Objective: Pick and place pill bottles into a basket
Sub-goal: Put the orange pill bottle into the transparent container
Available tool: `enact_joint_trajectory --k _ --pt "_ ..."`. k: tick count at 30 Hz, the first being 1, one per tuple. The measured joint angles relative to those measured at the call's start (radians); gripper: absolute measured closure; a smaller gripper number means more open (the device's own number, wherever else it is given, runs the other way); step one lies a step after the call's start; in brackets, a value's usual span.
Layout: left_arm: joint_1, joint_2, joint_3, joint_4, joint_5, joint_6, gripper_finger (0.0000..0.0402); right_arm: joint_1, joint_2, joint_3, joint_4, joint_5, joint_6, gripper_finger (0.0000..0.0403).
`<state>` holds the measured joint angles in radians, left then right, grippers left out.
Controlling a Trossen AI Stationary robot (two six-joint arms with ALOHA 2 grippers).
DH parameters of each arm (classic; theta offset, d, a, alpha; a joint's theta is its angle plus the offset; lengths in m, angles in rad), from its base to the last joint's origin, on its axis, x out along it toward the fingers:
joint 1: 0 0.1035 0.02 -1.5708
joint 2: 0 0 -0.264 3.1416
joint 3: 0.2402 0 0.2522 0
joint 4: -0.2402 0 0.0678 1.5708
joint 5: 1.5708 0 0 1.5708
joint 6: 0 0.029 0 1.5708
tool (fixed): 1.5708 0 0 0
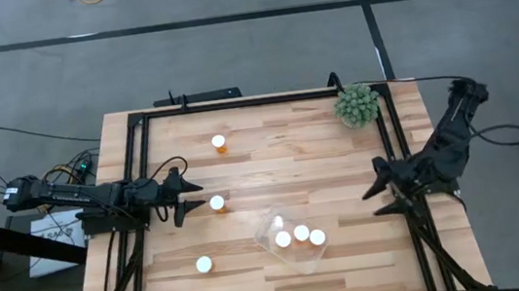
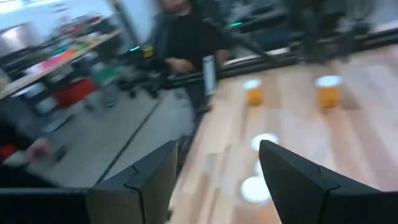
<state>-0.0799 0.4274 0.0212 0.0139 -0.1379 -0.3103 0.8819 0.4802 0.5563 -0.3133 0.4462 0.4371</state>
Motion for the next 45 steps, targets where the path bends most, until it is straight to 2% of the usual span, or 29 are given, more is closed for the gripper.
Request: enact_joint_trajectory --k 10,30,36,45 --pt "0.000 0.000 0.000 0.000 0.000 0.000 0.0175 0.081 -0.185 -0.085 -0.060 -0.059 -0.096 0.0182" --pt "0.000 0.000 0.000 0.000 0.000 0.000 0.0175 0.085 -0.479 -0.304 -0.030 -0.076 -0.160 0.0182" --pt "0.000 0.000 0.000 0.000 0.000 0.000 0.0175 0.079 -0.477 -0.355 0.052 -0.045 -0.187 0.0182" --pt "0.000 0.000 0.000 0.000 0.000 0.000 0.0175 -0.029 -0.477 -0.399 0.121 -0.055 -0.225 0.0182"
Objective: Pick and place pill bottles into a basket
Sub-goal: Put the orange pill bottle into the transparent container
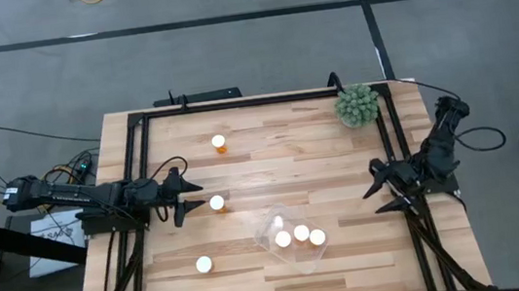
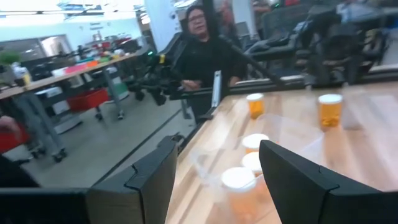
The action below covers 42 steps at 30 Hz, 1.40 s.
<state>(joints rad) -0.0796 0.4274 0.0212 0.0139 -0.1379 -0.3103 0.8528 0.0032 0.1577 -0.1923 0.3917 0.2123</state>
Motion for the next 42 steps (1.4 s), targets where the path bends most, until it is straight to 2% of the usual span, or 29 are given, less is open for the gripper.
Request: enact_joint_trajectory --k 7,14,29,35,42 --pt "0.000 0.000 0.000 0.000 0.000 0.000 0.0175 -0.110 0.000 0.000 0.029 -0.004 -0.064 0.0182" --pt "0.000 0.000 0.000 0.000 0.000 0.000 0.0175 -0.252 0.001 0.000 0.032 -0.060 -0.105 0.0182" --pt "0.000 0.000 0.000 0.000 0.000 0.000 0.0175 -0.561 0.029 0.000 0.174 -0.258 -0.169 0.0190" --pt "0.000 0.000 0.000 0.000 0.000 0.000 0.0175 -0.651 0.095 -0.090 0.354 -0.314 -0.140 0.0204" --pt "0.000 0.000 0.000 0.000 0.000 0.000 0.0175 -0.718 0.122 -0.103 0.360 -0.316 -0.140 0.0208"
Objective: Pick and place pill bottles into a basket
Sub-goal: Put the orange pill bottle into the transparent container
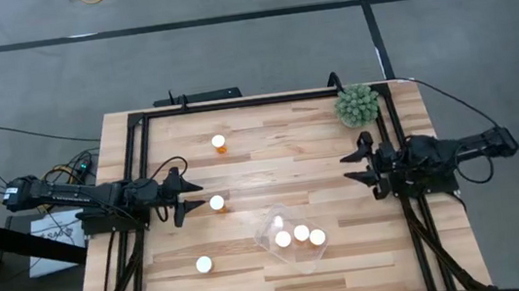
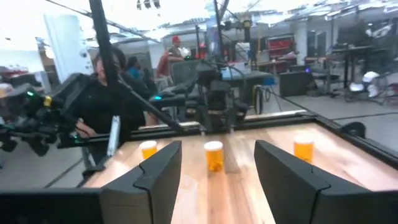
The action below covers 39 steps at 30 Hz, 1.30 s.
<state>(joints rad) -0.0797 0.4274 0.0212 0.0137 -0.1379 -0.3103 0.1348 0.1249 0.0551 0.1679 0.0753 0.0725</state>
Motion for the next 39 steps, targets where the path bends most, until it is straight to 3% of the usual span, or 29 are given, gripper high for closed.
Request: enact_joint_trajectory --k 20,39 --pt "0.000 0.000 0.000 0.000 0.000 0.000 0.0175 -0.136 -0.001 -0.046 -0.153 -0.115 0.049 0.0209" --pt "0.000 0.000 0.000 0.000 0.000 0.000 0.0175 -0.183 -0.001 -0.046 -0.160 -0.077 0.087 0.0215"
